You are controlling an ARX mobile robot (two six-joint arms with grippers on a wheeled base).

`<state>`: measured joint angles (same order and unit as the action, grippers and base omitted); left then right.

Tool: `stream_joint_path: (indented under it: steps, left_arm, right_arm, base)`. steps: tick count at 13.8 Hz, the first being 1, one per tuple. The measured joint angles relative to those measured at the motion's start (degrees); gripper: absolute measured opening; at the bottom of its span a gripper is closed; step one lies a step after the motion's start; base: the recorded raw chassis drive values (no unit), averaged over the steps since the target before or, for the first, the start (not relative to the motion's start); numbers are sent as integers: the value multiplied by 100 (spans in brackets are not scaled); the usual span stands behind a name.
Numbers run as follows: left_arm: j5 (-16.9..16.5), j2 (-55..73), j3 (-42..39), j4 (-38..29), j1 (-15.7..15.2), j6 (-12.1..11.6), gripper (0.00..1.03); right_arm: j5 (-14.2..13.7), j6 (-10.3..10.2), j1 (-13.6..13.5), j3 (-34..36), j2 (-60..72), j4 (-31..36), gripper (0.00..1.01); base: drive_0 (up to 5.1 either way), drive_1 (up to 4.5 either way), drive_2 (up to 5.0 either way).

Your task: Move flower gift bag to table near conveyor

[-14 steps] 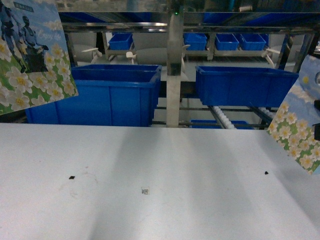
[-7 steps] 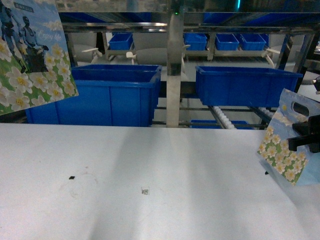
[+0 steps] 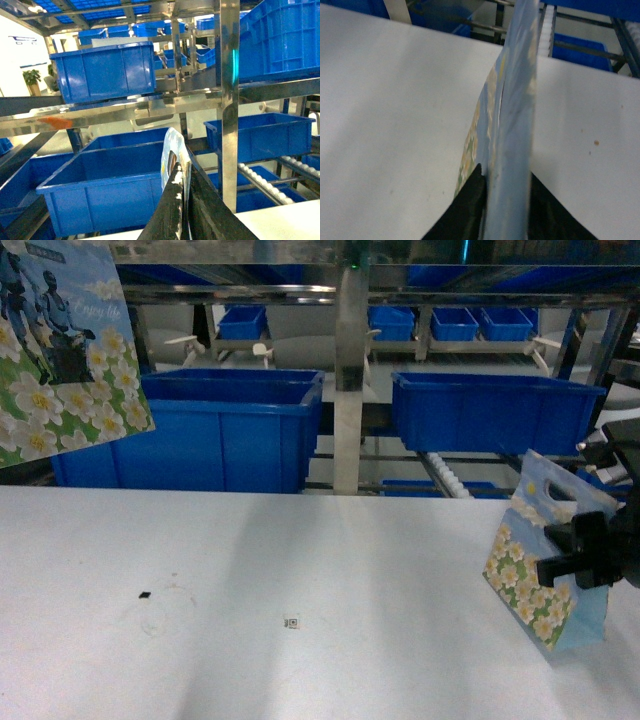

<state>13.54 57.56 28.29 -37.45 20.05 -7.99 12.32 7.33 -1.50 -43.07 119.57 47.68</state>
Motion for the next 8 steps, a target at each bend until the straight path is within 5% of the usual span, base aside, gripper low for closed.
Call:
stream_joint_path:
  steps: [7, 8]
  left_arm:
    - [0, 0, 0, 9, 0, 0, 2]
    - [0, 0, 0, 7, 0, 0, 2]
  right_arm:
    - [-730, -315, -186, 1305, -1784, 1067, 100]
    - [-835, -319, -232, 1569, -2159, 1113, 97]
  base:
    - [0, 0, 0]
    - [0, 0, 0]
